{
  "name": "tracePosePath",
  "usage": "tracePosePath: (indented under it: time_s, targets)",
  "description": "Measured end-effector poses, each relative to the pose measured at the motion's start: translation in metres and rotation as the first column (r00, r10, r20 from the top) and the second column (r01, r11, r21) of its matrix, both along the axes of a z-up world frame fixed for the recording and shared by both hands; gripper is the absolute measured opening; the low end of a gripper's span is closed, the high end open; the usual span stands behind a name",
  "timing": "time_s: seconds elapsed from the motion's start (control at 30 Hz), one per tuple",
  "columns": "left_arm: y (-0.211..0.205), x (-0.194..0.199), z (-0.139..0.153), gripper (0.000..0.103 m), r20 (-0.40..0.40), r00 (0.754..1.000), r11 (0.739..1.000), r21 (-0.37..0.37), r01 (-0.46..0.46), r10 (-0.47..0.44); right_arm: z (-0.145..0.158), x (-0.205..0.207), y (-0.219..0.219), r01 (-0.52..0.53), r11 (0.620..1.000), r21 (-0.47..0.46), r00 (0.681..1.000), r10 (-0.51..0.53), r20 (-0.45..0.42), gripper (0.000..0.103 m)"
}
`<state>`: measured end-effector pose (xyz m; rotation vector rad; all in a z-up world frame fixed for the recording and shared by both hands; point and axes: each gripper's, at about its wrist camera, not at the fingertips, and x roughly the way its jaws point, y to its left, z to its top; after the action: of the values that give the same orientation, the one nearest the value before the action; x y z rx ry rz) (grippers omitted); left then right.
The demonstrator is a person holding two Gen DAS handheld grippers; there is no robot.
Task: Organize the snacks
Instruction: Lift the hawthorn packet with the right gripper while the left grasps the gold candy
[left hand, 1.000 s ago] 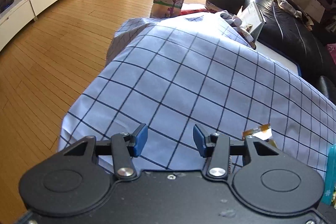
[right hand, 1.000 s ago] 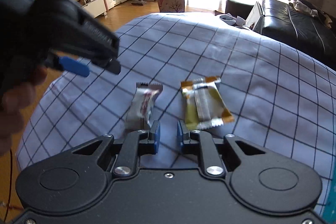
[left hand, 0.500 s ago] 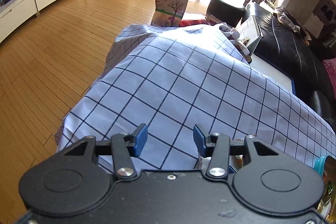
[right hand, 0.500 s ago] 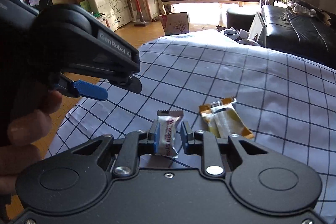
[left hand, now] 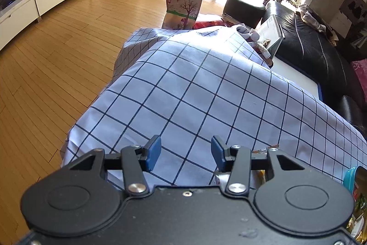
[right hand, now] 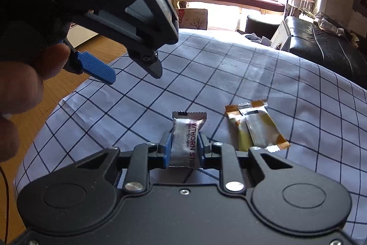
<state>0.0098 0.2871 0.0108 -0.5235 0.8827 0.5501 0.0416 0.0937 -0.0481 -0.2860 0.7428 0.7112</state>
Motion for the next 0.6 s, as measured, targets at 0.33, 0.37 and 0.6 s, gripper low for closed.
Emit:
tracePosePath:
  time_s: [0.33, 0.37, 0.6]
  targets:
    - [-0.018, 0.017, -0.012, 0.049, -0.015, 0.997, 0.996, -0.062, 0.071, -0.072, 0.01, 0.006, -0.065, 0.195, 0.98, -0.049, 0.973, -0.199, -0.12, 0.032]
    - [-0.022, 0.019, -0.014, 0.049, -0.015, 0.996, 0.994, -0.069, 0.081, -0.082, 0.011, 0.008, -0.073, 0.213, 0.976, -0.033, 0.968, -0.216, -0.129, 0.032]
    - [-0.051, 0.039, -0.024, 0.049, -0.014, 0.99, 0.985, -0.104, 0.14, -0.142, 0.014, 0.018, -0.114, 0.372, 0.928, -0.011, 0.921, -0.37, -0.12, 0.032]
